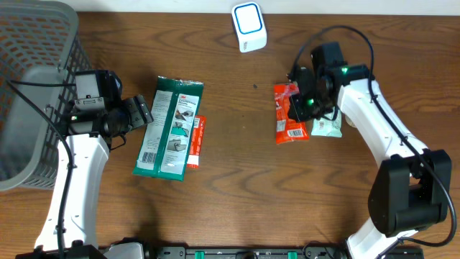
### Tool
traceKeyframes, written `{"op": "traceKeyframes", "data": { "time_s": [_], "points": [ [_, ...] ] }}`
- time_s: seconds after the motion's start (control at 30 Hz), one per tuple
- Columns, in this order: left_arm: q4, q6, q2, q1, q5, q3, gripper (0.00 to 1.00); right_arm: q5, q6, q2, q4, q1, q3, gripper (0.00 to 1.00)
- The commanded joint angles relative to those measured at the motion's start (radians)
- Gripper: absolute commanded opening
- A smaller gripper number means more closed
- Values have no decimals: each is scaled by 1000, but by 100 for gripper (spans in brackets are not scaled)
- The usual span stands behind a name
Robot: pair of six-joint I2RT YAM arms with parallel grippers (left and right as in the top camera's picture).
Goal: Scan the item barcode
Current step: 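Carry the red pack right and lower it beside the wipes pack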
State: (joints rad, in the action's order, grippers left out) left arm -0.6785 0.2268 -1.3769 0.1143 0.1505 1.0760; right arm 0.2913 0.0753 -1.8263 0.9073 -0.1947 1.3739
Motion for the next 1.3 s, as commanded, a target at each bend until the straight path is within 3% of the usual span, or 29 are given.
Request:
{"op": "traceKeyframes", "data": {
  "time_s": [0.0,0.23,0.27,0.3,0.43,0.5,0.6,0.83,0.9,0.97,1.03,1.27],
  "points": [
    [-2,-21,-2,2,-10,5,84,-9,-11,3,-105,26,-95,1],
    [-2,-21,-2,2,-10,5,83,-171,-11,3,-249,27,-229,2],
    [-2,-21,-2,2,-10,5,84,-193,-11,3,-249,27,-230,10],
    [-2,-21,-2,2,-10,5,84,-214,-11,3,-248,27,-230,25],
    [-2,-21,-2,2,-10,5,83,-215,-11,3,-254,24,-224,47],
    [-2,-21,-2,2,-10,5,83,-216,-11,3,-248,24,-212,69],
    [-2,-21,-2,2,-10,5,84,-215,-53,8,-177,23,-140,77],
    [-2,-21,-2,2,-10,5,84,-205,-123,36,-87,-12,-39,73],
    [-2,-21,-2,2,-10,5,84,-216,-123,39,-89,-34,-39,59],
    [-2,-21,-2,2,-10,5,83,-243,-124,36,-95,-45,-42,36],
    [-2,-21,-2,2,-10,5,84,-285,-142,33,-108,-49,-51,24],
    [-2,-21,-2,2,-10,5,84,-369,-195,6,-154,-48,-95,22]
  ]
}}
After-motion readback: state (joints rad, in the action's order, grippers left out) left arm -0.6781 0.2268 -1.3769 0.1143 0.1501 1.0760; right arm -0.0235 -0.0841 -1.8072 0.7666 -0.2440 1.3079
